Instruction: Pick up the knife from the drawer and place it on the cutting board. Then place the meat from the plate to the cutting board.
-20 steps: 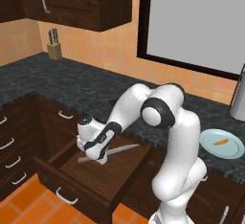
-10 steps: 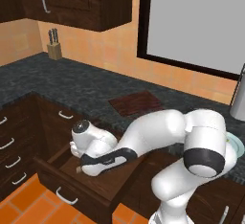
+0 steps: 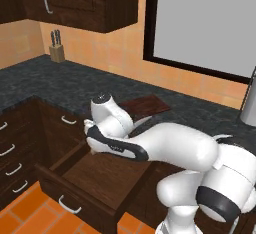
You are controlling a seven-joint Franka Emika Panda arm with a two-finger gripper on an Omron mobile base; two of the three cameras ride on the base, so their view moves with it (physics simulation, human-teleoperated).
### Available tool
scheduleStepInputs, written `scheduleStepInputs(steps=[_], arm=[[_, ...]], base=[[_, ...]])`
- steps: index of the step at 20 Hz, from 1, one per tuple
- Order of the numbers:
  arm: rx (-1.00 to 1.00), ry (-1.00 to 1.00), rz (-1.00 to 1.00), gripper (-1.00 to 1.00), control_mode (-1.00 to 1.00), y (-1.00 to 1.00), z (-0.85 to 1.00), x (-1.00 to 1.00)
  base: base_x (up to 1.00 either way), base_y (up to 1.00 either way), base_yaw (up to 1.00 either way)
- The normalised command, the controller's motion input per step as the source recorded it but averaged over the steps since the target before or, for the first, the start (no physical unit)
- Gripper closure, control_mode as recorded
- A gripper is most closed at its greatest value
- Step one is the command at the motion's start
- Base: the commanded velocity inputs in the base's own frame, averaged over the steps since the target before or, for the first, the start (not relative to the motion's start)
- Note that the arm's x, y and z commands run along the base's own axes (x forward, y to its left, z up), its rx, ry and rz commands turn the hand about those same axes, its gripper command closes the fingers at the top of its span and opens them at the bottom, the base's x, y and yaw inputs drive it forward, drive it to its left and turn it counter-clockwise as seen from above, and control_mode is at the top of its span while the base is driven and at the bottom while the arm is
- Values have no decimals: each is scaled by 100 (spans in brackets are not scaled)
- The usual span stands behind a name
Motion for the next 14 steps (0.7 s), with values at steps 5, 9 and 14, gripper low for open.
scheduleStepInputs(steps=[5, 9, 14], arm=[[0, 0, 0, 100, -100, -100, 85, 100], [3, 0, 0, 100, -100, -100, 17, 100], [11, 0, 0, 100, -100, -83, -25, 100]], base=[[0, 0, 0], [0, 0, 0], [0, 0, 0]])
